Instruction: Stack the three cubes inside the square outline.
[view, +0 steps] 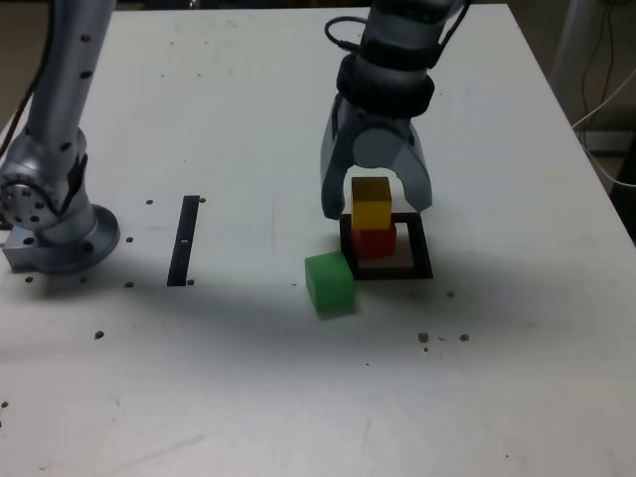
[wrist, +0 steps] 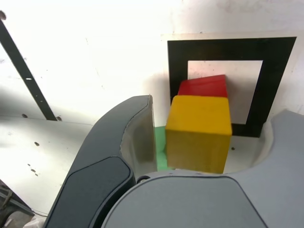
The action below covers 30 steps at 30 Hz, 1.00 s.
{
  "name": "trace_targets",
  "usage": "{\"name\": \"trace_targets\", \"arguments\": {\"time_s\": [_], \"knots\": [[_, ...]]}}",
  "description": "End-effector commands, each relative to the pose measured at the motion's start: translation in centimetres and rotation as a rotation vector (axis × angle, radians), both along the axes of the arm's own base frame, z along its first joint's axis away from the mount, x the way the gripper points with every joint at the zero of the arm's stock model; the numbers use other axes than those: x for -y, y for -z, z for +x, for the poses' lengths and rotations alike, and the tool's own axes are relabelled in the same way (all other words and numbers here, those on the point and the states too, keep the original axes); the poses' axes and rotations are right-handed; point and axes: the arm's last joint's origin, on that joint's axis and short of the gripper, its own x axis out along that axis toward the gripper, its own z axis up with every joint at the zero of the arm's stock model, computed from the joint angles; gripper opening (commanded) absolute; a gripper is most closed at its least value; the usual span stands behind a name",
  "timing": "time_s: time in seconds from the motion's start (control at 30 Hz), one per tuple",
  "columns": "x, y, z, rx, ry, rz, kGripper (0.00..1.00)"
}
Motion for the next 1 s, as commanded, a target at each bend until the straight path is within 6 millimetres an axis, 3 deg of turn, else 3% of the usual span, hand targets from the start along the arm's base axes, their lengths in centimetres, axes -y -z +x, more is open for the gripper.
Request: {"name": "trace_targets", "arguments": {"time_s": [0.0,0.23,0.57,0.97], "knots": [[0.1,-0.9,-0.9,0.016,-0.002,0.007,0.99],[1.2,-2.6,-3.4,0.042,0.032,0.039,0.99],[5.1,-3.3,-5.9,0.043,0.057,0.099,0.99],[8.7,-3.0,-7.2,0.036,0.031,0.115,1.00]]}}
